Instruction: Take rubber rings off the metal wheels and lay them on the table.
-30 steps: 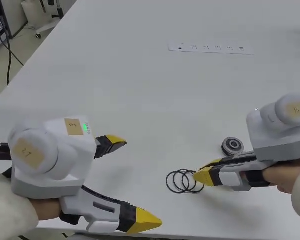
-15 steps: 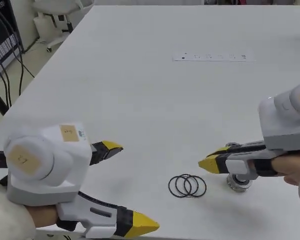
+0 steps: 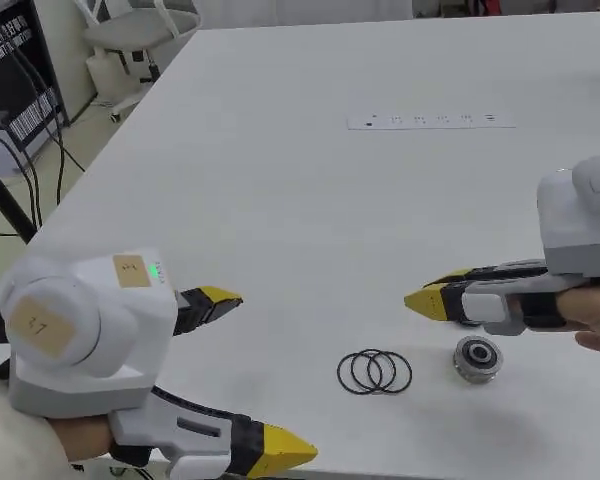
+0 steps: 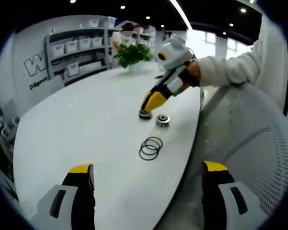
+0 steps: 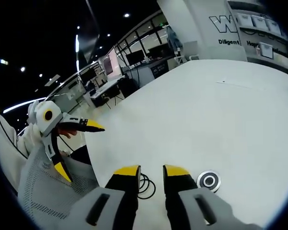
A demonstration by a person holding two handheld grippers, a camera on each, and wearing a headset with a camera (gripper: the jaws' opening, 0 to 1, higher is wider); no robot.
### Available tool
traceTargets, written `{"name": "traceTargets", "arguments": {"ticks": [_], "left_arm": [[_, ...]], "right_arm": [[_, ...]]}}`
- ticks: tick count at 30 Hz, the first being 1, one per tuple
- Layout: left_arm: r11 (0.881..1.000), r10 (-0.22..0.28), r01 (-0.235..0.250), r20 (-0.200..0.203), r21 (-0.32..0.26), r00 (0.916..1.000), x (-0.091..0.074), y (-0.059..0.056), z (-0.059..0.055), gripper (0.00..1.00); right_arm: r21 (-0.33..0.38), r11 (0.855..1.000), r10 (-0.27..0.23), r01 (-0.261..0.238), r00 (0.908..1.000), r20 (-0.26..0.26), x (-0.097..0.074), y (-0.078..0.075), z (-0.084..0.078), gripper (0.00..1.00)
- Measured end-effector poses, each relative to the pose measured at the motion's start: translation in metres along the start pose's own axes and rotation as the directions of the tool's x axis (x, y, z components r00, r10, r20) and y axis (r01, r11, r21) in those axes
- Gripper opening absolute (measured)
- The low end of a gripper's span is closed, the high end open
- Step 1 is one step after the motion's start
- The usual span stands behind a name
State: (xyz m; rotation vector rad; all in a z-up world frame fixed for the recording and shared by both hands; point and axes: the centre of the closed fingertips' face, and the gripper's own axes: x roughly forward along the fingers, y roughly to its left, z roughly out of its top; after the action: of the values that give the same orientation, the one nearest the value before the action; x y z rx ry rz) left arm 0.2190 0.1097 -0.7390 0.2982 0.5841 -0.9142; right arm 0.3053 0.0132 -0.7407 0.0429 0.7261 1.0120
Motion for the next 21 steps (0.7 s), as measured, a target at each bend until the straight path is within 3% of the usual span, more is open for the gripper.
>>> {"name": "traceTargets", "arguments": {"ticks": [14,21], "left_arm": [[0.999,0.032,-0.031,0.034,-0.008,0.9989,-0.01,-0.005,0.024,0.94],[0.999,0.051,-0.051,0.032,0.001,0.9982,-0.013,-0.007,0.034,0.93]], "right_arm": [[0.028,0.999,0.012,-0.016,0.9928,0.119,-0.021,-0.001,0.027,0.17],[-0.001,1.0,-0.015,0.015,0.9892,0.146,-0.035,-0.008,0.032,0.17]]}}
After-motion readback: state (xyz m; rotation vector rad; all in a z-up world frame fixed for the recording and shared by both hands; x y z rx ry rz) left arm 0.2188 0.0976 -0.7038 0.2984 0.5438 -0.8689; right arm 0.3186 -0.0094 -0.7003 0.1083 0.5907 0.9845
